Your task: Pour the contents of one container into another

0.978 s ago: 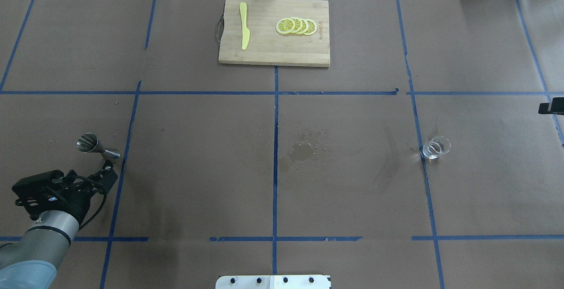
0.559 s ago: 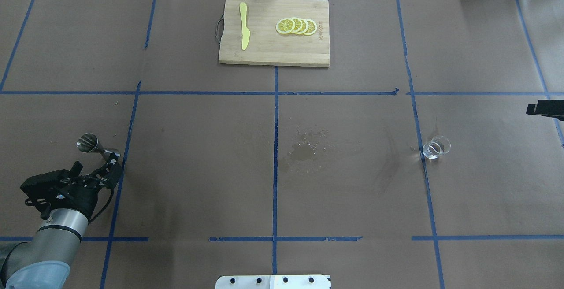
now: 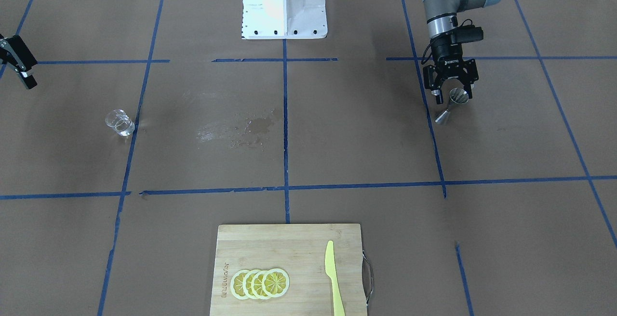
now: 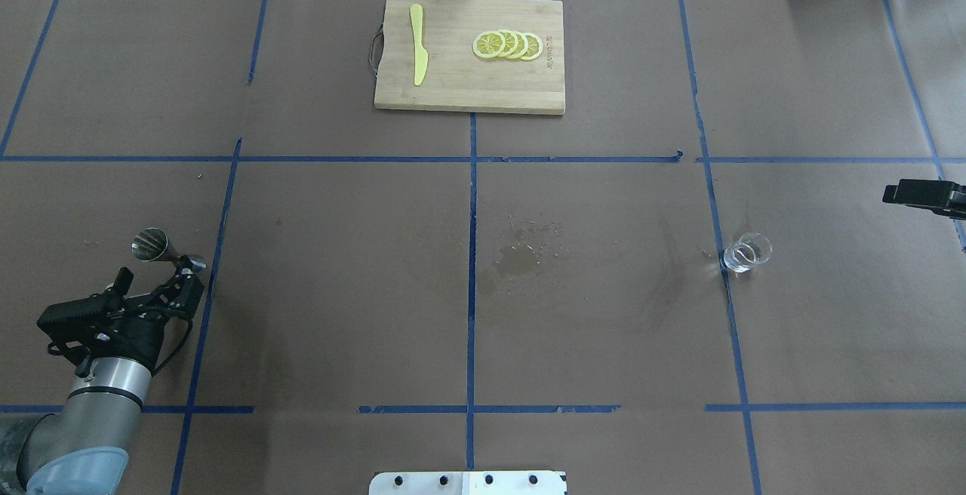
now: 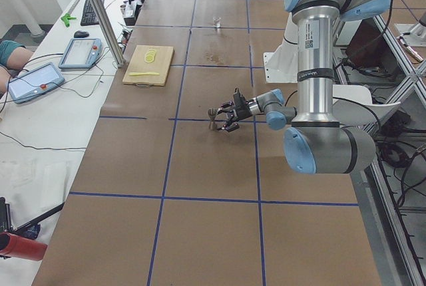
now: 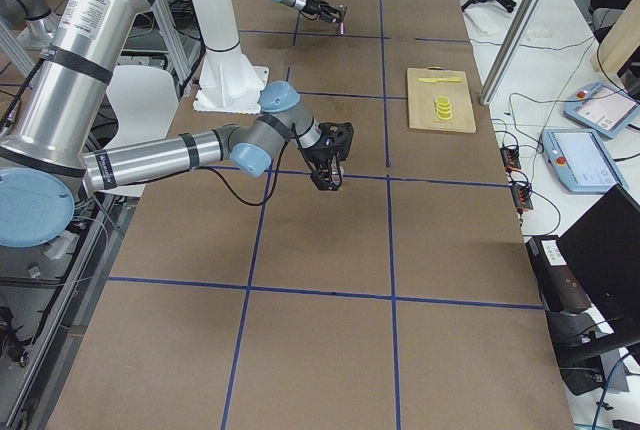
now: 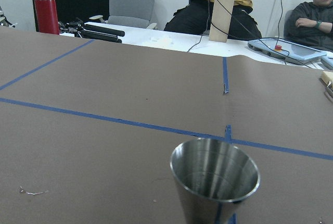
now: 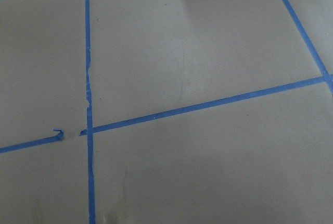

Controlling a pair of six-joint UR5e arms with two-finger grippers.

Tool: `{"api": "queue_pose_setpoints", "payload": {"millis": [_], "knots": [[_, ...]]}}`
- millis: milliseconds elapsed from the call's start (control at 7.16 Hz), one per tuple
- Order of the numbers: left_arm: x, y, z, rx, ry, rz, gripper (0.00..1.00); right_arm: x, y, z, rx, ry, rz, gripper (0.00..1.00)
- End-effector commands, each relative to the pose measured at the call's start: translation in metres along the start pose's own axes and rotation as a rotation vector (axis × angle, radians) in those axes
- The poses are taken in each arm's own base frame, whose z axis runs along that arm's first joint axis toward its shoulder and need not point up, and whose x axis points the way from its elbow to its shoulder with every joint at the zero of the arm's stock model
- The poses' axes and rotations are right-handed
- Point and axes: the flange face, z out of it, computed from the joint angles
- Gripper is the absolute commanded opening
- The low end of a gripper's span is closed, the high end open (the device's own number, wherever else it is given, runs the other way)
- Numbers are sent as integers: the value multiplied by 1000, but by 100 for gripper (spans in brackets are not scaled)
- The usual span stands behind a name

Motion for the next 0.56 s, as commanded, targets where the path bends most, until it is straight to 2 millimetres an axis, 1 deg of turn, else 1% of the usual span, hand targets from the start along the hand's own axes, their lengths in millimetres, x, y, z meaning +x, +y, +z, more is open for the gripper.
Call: {"api": "queue_pose_setpoints", "payload": {"millis": [0, 140, 279, 419], "knots": [[17, 14, 6, 18, 0, 12, 86, 0, 1, 0, -2, -1, 0, 100], [23, 16, 7, 37, 7, 11, 77, 0, 1, 0, -4, -1, 0, 100], [21, 16, 8, 52, 7, 17, 72, 0, 1, 0, -3, 0, 1, 100], [19, 15, 10, 66, 7, 24, 70, 0, 1, 0, -5, 0, 1, 100]]}}
